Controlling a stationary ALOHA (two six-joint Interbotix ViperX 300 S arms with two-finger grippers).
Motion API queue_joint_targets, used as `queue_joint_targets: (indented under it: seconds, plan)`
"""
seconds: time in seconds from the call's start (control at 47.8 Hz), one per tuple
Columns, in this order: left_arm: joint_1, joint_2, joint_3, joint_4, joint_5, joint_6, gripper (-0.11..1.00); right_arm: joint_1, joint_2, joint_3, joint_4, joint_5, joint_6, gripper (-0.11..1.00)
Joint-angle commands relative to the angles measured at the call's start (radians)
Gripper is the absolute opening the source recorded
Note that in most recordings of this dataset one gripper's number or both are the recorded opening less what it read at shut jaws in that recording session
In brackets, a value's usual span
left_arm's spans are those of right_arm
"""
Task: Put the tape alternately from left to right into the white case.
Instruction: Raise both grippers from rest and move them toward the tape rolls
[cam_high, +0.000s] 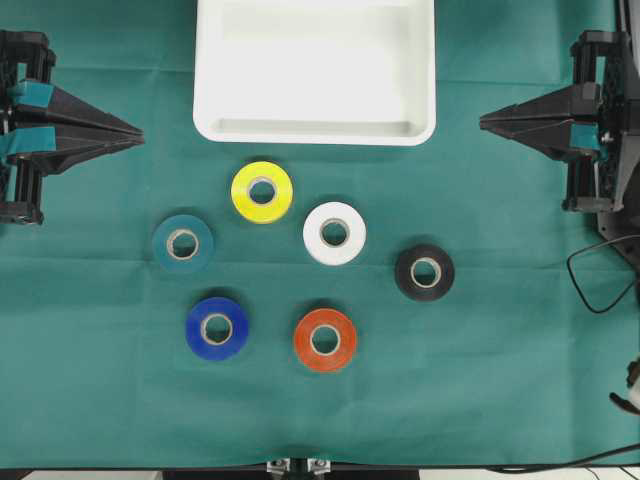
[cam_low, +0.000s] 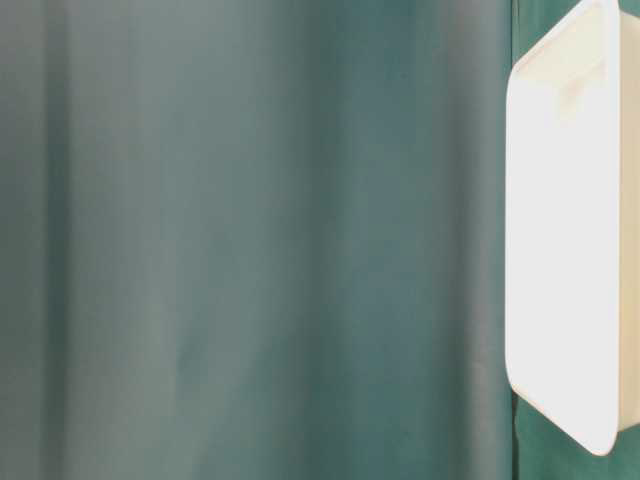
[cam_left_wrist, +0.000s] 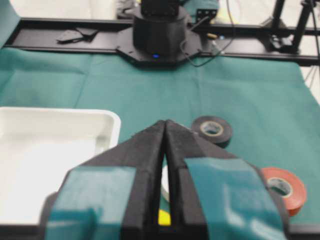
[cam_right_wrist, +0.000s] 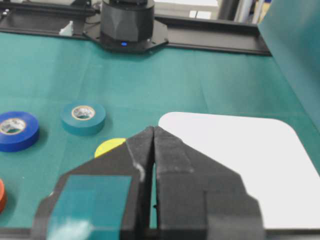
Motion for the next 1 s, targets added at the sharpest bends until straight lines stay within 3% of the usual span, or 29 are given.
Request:
queue_joint_targets:
  seconds: [0.0,0.146,0.272,0.334,0.481,0.564,0.982]
  plan:
    - [-0.003,0.008,-0.005,-0.003,-0.003,-0.002,-0.10,-0.002,0.006,-0.028,0.000,-0.003,0.009,-0.03]
    - [-0.005,0.021,-0.002,-0.003,0.005,-0.003,-0.05,-0.002,0.006,-0.026,-0.002,-0.003,0.029,-0.02]
    - [-0.003,0.032,-0.002,-0.003,0.031,-0.005,0.11,-0.002,0.006,-0.020,0.000,0.009,0.034,0.16]
    - [-0.005,0.035,0.000,-0.003,0.041,-0.006,0.25,-0.002,0.008,-0.018,-0.002,0.023,0.035,0.32]
    - [-0.005,0.035,0.000,-0.003,0.046,-0.008,0.69,-0.002,0.008,-0.020,-0.002,0.037,0.035,0.74]
    - [-0.005,0.037,0.003,-0.006,0.046,-0.008,0.87,-0.002,0.008,-0.018,0.000,0.038,0.035,0.77]
    - [-0.005,0.035,0.018,-0.008,0.063,-0.029,0.88,0.003,0.017,-0.018,0.000,0.043,0.048,0.77]
